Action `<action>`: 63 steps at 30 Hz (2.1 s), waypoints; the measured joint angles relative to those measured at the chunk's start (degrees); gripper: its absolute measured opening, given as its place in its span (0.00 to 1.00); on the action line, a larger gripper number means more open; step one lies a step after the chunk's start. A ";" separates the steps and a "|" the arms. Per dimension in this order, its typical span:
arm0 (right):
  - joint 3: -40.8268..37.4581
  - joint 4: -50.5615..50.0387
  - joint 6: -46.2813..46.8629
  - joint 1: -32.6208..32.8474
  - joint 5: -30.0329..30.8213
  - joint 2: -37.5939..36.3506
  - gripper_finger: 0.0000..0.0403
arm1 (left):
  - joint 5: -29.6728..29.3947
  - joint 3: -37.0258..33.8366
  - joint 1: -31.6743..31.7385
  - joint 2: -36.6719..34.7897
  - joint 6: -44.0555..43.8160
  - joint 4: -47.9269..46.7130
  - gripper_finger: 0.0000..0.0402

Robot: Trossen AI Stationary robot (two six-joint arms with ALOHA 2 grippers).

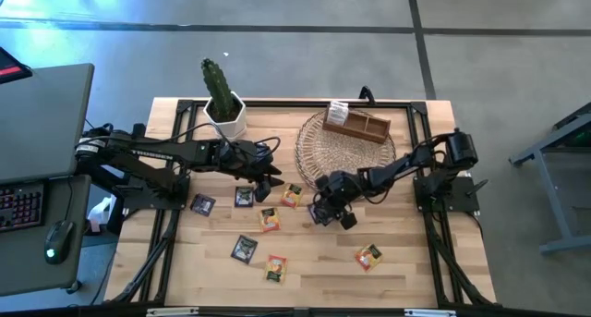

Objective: Pick & Place Tea
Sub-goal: Put the blue tea bag into the middle section of the wooden organizer

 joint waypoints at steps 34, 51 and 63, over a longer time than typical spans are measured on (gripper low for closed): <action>-6.58 -1.55 15.77 -1.02 67.72 -39.16 0.02 | 0.05 -0.02 0.00 0.85 -0.04 -0.01 0.42; -23.69 29.77 45.30 -24.70 59.20 -38.76 0.03 | -3.06 0.00 0.01 0.83 -0.06 1.31 0.42; -12.74 31.96 55.69 -28.79 60.05 -13.58 0.04 | -2.93 0.00 0.01 0.81 -0.08 2.81 0.42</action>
